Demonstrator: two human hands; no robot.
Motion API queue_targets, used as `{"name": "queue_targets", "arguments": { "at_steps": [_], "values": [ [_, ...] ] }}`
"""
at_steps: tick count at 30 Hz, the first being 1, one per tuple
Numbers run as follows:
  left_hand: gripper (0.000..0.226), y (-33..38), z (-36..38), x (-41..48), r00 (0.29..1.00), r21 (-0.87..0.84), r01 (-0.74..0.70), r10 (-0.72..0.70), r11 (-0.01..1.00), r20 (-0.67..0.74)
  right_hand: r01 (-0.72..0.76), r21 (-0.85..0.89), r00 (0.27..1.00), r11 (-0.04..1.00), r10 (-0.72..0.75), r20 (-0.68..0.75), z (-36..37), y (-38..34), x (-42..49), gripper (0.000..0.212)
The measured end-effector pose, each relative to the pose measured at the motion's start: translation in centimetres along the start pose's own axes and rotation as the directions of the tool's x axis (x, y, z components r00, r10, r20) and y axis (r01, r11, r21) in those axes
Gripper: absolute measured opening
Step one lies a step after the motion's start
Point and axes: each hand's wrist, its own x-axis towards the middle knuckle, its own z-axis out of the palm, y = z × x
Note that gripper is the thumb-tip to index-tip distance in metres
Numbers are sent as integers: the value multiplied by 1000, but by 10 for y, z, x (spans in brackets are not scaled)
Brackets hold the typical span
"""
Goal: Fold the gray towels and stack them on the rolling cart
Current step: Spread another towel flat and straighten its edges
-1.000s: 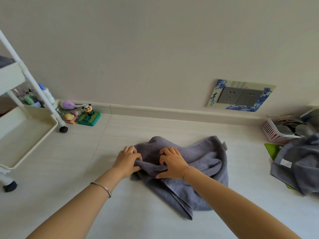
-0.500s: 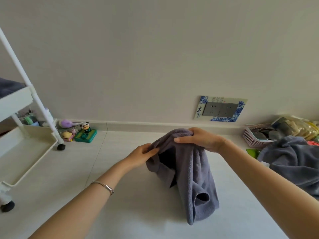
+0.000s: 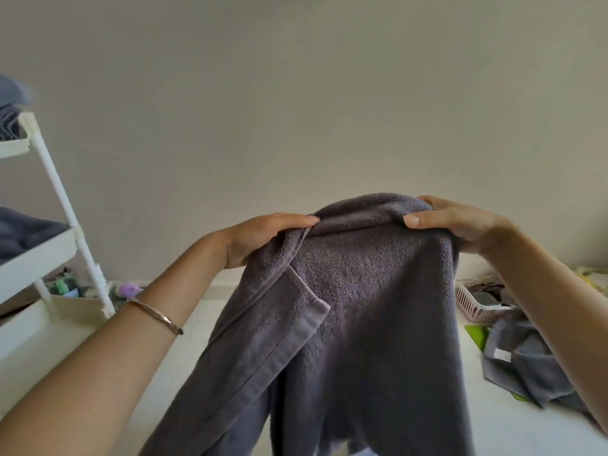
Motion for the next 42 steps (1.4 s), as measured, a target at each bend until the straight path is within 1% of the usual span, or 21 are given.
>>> {"name": "queue_targets", "arguments": {
  "at_steps": [2, 5, 8, 9, 11, 13, 14, 16, 20, 22, 25, 27, 29, 30, 31, 32, 34, 35, 37, 39, 42],
  "values": [
    [30, -17, 0, 9, 997, 38, 82, -82, 996, 0, -101, -32, 995, 994, 102, 9, -2, 20, 10, 76],
    [32, -70, 4, 35, 986, 150, 156, -147, 976, -75, -288, -103, 956, 952, 292, 22, -1, 70, 32, 77],
    [27, -138, 15, 58, 966, 199, 234, -205, 952, -159, -456, -186, 885, 870, 465, 5, 6, 137, 55, 64],
    [24, -160, 20, 63, 953, 176, 268, -233, 947, -194, -477, -224, 873, 850, 487, -11, 10, 160, 60, 57],
    [25, -202, 32, 72, 920, 144, 330, -284, 933, -271, -482, -328, 869, 813, 491, -60, 18, 206, 68, 46],
    [30, -234, 41, 78, 883, 157, 389, -319, 908, -343, -488, -361, 870, 795, 477, -125, 23, 242, 72, 36],
    [30, -246, 46, 81, 875, 160, 404, -328, 901, -356, -496, -345, 867, 797, 474, -151, 22, 257, 73, 35],
    [32, -256, 56, 85, 880, 172, 397, -321, 902, -351, -526, -295, 850, 798, 497, -172, 19, 275, 70, 44],
    [41, -249, 80, 105, 917, 245, 323, -239, 914, -318, -581, -268, 814, 768, 552, -183, 2, 298, 53, 47],
    [45, -244, 98, 121, 935, 289, 293, -210, 912, -284, -620, -235, 784, 749, 581, -218, -7, 311, 42, 54],
    [50, -241, 126, 150, 960, 346, 256, -196, 902, -198, -736, -126, 672, 665, 696, -252, -21, 332, 24, 62],
    [53, -239, 144, 167, 968, 383, 241, -194, 892, -158, -804, -44, 588, 593, 781, -212, -28, 346, 10, 63],
    [56, -238, 159, 180, 970, 415, 231, -177, 880, -165, -838, 35, 533, 544, 832, -156, -28, 355, -1, 66],
    [57, -236, 165, 186, 971, 443, 228, -169, 867, -169, -841, 88, 522, 534, 843, -127, -27, 359, -5, 68],
    [58, -235, 171, 193, 972, 480, 227, -169, 847, -162, -826, 169, 531, 538, 843, -89, -27, 361, -9, 70],
    [59, -235, 174, 199, 970, 516, 241, -188, 822, -153, -789, 270, 563, 551, 826, -39, -24, 361, -10, 71],
    [61, -235, 174, 209, 949, 542, 314, -273, 779, -157, -677, 481, 661, 557, 747, 67, -17, 357, -12, 70],
    [62, -234, 170, 213, 933, 523, 359, -320, 773, -168, -631, 549, 707, 548, 698, 116, -12, 353, -12, 69],
    [68, -234, 162, 216, 913, 481, 406, -371, 777, -171, -581, 607, 773, 543, 602, 201, -1, 350, -14, 71],
    [76, -235, 154, 215, 909, 495, 400, -403, 771, -107, -571, 637, 796, 518, 538, 276, 11, 347, -12, 72],
    [84, -245, 148, 206, 879, 569, 407, -475, 715, -32, -571, 693, 799, 439, 490, 348, 28, 348, -9, 76]
  ]
}}
